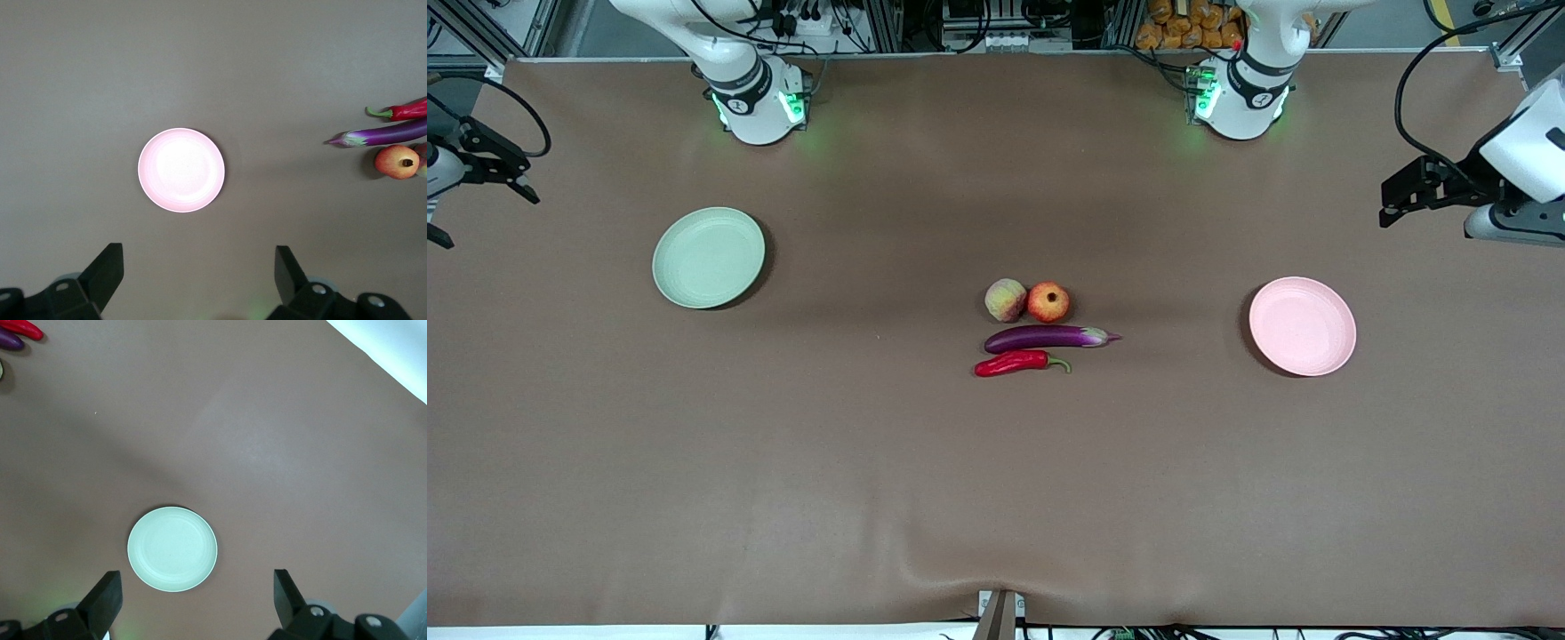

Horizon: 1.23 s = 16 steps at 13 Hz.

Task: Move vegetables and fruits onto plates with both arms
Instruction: 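Reach the left gripper down to the purple eggplant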

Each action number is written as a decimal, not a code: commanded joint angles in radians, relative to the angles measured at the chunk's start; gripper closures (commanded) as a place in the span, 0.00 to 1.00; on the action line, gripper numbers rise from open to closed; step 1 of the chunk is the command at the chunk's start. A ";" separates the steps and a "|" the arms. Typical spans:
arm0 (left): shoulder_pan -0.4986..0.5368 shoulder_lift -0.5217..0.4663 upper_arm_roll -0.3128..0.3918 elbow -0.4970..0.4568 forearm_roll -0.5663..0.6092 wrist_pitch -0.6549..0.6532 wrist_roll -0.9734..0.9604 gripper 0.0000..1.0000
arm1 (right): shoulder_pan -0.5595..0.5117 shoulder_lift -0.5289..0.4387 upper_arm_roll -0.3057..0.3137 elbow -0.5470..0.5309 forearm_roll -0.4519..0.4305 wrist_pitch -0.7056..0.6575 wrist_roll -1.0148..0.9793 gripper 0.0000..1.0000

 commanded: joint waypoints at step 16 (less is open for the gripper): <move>-0.356 0.380 -0.026 0.034 -0.116 0.282 -0.853 0.00 | -0.003 0.009 0.005 0.029 0.008 -0.021 0.000 0.00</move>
